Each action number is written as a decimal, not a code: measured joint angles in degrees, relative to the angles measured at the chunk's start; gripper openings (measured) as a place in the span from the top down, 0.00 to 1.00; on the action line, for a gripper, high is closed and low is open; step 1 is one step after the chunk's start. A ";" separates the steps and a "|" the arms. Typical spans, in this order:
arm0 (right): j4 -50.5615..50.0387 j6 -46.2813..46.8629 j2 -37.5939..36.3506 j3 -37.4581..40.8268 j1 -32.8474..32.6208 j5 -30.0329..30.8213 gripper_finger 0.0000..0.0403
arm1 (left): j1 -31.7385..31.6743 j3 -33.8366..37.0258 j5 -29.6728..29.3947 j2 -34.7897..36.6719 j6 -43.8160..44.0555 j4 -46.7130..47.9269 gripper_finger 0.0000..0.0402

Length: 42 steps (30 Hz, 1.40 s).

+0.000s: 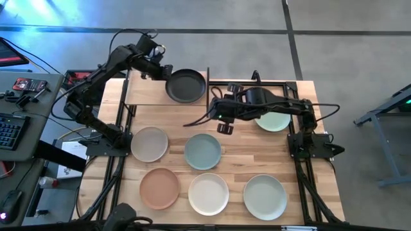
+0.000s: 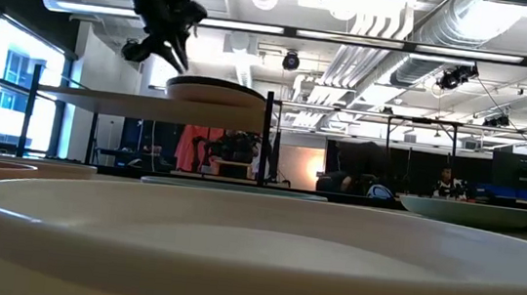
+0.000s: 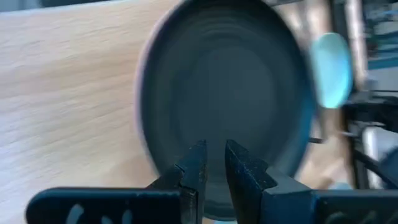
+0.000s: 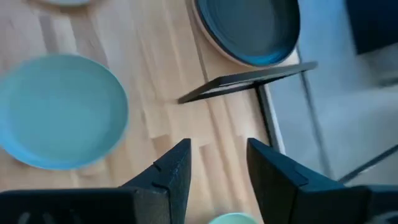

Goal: Place and stack plates onto a shelf
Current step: Stack the light green plate into the black plate on the shelf

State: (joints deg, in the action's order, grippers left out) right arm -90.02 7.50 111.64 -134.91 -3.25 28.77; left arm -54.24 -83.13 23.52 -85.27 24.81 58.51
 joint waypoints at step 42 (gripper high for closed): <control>25.95 28.47 -31.50 77.25 15.80 -17.88 0.66 | 42.98 -12.17 -6.55 0.98 -8.58 6.19 0.88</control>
State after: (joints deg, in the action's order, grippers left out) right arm -64.07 35.97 80.14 -57.66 12.56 10.89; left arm -11.26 -95.31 16.97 -84.29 16.23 64.70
